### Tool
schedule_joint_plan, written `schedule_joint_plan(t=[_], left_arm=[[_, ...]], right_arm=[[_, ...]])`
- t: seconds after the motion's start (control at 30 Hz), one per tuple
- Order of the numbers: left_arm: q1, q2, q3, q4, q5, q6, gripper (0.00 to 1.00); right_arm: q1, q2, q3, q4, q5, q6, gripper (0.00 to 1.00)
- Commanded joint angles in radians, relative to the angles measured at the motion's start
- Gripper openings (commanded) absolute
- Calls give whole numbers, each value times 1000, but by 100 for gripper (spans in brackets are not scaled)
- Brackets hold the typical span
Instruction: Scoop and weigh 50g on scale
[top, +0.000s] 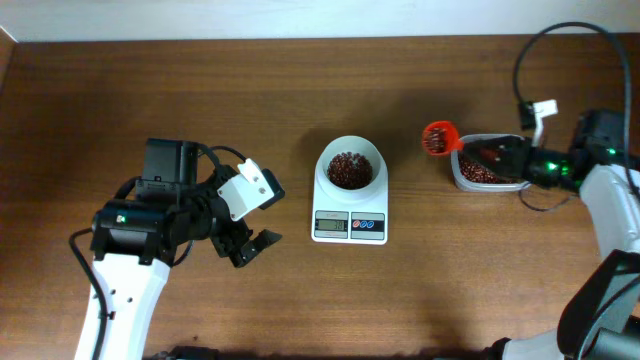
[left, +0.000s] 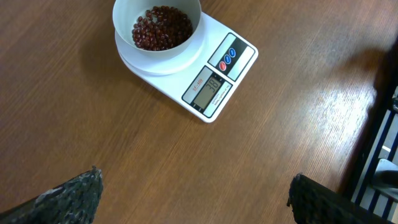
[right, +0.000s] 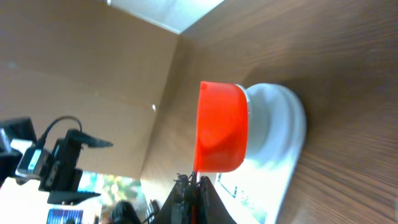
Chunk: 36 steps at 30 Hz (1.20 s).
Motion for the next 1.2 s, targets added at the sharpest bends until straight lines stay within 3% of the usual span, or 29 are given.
schedule_joint_plan(t=[0.0, 0.43, 0.87, 1.03, 1.17], left_arm=[[5, 2, 19, 2, 3, -5, 99], [5, 2, 19, 2, 4, -5, 99], [5, 2, 19, 2, 4, -5, 99], [5, 2, 19, 2, 3, -5, 99], [5, 2, 19, 1, 3, -5, 99]], right_arm=[[84, 11, -2, 14, -36, -4, 4], [312, 11, -2, 86, 61, -4, 4], [383, 11, -2, 241, 270, -22, 4], [409, 11, -2, 250, 304, -140, 4], [426, 11, -2, 254, 397, -152, 4]])
